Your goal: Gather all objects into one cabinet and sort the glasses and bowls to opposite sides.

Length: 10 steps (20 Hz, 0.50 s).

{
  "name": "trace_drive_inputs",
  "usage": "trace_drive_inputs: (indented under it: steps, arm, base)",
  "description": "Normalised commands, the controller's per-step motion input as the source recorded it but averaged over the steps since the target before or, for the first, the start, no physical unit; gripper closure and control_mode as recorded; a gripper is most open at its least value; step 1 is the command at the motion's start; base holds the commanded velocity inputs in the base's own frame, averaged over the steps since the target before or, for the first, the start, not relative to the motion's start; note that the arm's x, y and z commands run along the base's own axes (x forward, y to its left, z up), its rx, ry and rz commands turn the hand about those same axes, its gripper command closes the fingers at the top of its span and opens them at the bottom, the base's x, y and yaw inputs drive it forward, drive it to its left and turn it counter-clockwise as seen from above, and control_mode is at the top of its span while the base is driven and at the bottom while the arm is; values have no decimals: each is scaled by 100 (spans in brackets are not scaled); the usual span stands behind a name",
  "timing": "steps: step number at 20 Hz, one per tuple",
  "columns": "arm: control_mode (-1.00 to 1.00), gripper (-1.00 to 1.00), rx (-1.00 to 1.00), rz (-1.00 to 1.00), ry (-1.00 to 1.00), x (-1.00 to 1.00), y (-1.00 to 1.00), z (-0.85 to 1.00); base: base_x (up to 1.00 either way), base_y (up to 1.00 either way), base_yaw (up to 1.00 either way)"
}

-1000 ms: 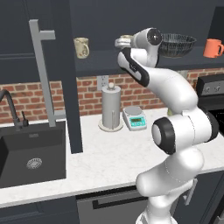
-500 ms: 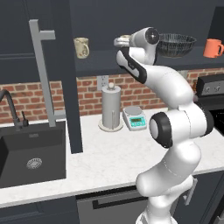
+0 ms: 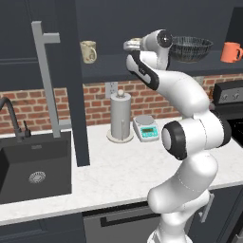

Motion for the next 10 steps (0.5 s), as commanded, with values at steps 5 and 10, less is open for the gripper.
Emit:
trace_drive_inputs:
  steps: [5,10]
  arm:
    - [-100,100,0,0,0,0,0,-5]
    - [-100,100,0,0,0,0,0,-2]
  base:
    - [0,0,0]
    - [0,0,0]
